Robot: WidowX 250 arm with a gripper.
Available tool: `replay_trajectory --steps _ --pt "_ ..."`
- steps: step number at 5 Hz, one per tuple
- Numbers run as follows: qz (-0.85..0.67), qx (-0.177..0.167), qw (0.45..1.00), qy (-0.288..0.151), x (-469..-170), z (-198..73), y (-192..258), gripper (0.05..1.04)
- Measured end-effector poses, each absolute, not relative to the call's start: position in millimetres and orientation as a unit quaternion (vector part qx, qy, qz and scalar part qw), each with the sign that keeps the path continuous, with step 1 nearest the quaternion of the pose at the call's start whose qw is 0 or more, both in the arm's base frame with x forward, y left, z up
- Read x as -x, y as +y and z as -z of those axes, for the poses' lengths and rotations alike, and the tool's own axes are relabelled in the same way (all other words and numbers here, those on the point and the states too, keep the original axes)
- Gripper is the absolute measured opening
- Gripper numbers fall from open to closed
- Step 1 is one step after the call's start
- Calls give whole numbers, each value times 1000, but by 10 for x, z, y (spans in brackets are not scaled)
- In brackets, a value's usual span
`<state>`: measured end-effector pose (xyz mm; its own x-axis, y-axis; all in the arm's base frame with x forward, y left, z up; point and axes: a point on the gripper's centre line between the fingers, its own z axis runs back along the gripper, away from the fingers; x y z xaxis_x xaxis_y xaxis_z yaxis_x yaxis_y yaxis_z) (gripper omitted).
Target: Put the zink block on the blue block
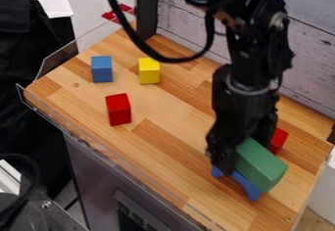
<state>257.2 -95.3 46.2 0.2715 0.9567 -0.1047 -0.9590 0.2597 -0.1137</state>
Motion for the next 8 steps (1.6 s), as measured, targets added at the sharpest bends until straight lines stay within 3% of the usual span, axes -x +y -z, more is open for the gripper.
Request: replay_trajectory --steps 1,2,4,5,6,7,8 --pt "-544 51 837 -29 -2781 -870 -800 999" --pt "-468 24 883 -25 -2891 -1257 -605 999" --pt "-236 82 968 14 -2773 -1201 -24 999" --pt "-152 66 984 64 -2684 -1048 161 999" --pt "-75 57 992 84 -2644 -981 208 999" --pt "-18 24 994 101 -2670 -943 263 999" --pt "-20 1 996 92 -2713 -893 286 999"
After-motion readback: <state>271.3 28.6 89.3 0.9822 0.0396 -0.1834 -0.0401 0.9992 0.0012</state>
